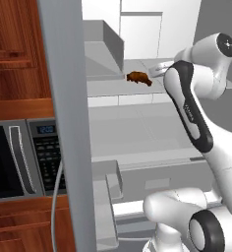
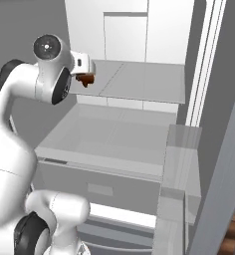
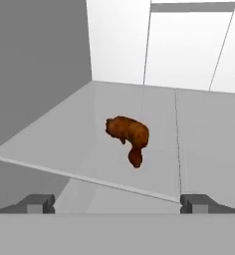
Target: Gather the lime and garlic from the fridge and place them on a tray on the dining counter. Then gather the chicken drumsticks from the fridge and place them on the other tray.
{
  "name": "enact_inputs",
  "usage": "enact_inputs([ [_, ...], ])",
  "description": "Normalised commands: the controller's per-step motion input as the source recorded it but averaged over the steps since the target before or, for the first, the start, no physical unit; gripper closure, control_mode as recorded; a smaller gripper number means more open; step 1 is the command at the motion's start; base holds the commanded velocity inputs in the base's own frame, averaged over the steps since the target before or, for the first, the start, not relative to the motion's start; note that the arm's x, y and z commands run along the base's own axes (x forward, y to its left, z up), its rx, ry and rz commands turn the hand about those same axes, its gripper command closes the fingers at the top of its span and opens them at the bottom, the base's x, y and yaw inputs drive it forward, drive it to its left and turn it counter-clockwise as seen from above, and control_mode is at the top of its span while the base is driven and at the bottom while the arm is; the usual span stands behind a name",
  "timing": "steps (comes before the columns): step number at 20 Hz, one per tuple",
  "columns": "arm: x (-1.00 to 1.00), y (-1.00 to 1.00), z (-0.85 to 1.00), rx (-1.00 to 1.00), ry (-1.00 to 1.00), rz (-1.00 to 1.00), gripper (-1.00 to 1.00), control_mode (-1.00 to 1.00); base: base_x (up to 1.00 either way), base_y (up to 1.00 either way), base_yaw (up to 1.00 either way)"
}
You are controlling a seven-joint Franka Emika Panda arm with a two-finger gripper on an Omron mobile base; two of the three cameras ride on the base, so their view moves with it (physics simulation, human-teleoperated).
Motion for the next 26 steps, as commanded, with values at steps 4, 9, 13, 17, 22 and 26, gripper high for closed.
enact_inputs([
  [4,0.63,0.00,-0.20,0.00,0.05,0.02,-1.00,-1.00,0.00,0.00,0.00],
  [9,0.53,0.00,-0.19,0.00,0.13,0.02,-1.00,-1.00,0.00,0.00,0.00],
  [13,0.40,0.00,-0.09,0.00,0.13,0.00,-1.00,-1.00,0.00,0.00,0.00],
  [17,0.38,0.00,-0.11,0.00,0.03,0.00,-1.00,-1.00,0.00,0.00,0.00],
  [22,0.29,0.00,-0.14,0.00,0.01,0.01,-1.00,-1.00,0.00,0.00,0.00],
  [26,0.22,0.00,-0.10,0.00,0.00,0.03,-1.00,-1.00,0.00,0.00,0.00],
])
